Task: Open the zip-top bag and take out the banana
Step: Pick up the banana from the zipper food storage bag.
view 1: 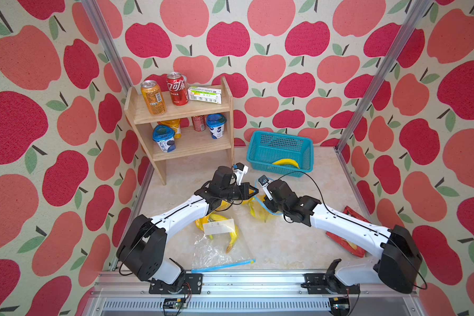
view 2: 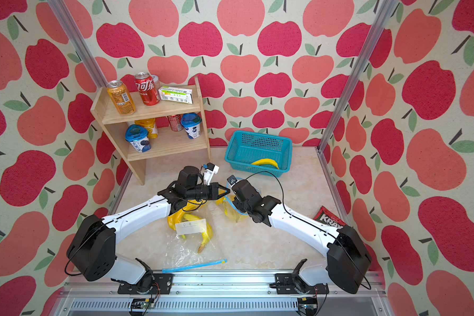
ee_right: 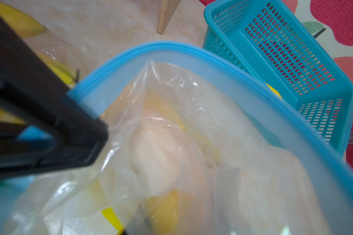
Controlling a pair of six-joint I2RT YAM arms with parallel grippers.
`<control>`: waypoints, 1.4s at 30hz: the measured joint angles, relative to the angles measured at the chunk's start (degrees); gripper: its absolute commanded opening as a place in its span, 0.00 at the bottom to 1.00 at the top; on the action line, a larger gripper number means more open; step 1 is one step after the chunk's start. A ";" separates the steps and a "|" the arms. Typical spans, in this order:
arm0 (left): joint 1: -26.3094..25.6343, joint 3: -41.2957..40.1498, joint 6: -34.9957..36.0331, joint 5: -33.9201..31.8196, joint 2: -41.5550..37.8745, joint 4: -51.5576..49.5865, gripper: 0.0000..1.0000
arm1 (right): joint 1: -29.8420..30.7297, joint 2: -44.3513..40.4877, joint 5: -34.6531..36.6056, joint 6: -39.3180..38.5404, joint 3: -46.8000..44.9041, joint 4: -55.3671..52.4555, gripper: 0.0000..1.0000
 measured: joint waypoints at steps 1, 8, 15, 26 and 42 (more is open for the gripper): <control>-0.07 0.00 0.00 -0.15 0.24 0.02 0.03 | 0.28 -0.94 0.11 1.18 0.17 -1.73 0.31; -2.12 0.57 0.79 -0.79 0.55 0.37 0.28 | 1.18 -5.75 1.05 7.61 2.27 -10.73 0.27; -3.98 -0.61 3.32 -2.10 -3.02 1.22 0.74 | 1.55 -5.97 4.46 7.21 -0.90 -9.05 0.26; 6.32 -1.90 7.91 -2.54 -16.68 -3.08 0.87 | -4.48 -16.24 0.98 1.44 -15.41 5.22 0.26; 11.02 1.51 16.79 5.03 9.05 -5.22 0.73 | -15.74 -25.09 -18.60 -2.10 -18.99 12.90 0.26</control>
